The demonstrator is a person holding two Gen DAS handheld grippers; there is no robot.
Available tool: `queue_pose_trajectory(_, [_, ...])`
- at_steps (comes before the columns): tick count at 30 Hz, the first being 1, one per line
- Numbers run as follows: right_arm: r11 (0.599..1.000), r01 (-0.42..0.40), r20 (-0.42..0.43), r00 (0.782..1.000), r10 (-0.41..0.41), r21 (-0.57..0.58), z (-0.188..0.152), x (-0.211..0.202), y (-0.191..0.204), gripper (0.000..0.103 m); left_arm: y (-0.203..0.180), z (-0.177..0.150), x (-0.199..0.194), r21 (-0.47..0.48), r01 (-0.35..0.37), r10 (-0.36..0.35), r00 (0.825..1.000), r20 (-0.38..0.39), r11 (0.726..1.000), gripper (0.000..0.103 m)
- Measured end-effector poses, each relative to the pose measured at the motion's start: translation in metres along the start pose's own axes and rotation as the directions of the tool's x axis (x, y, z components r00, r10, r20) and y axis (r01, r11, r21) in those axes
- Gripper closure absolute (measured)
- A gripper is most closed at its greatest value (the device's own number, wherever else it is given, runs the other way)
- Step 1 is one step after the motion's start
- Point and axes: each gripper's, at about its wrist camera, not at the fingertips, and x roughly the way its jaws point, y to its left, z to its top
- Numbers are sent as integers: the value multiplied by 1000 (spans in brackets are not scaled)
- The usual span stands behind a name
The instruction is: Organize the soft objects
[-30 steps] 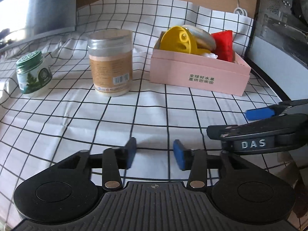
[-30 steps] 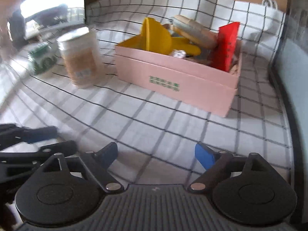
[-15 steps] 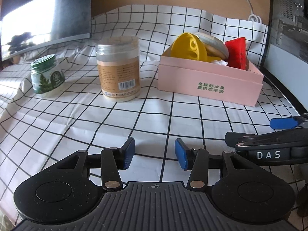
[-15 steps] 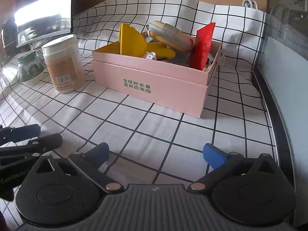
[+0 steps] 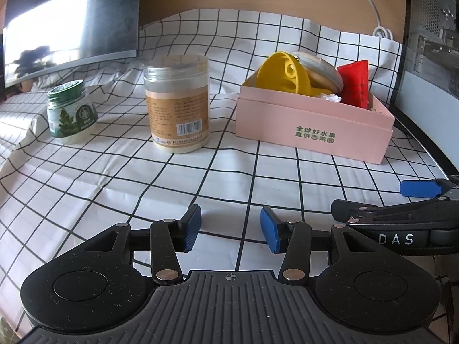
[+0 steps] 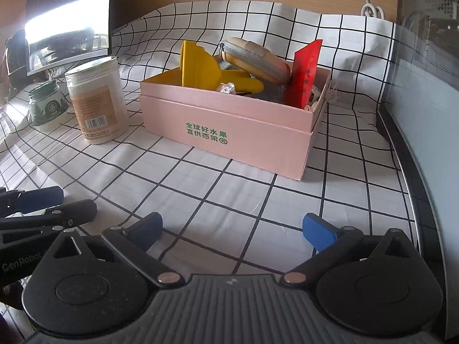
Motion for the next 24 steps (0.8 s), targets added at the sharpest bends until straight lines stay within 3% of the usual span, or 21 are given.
queue_pose_trajectory(24, [1000, 1, 0, 1000, -1, 0, 0, 0, 1, 0, 1, 0, 0, -6, 3, -3, 1000, -1, 1000, 53])
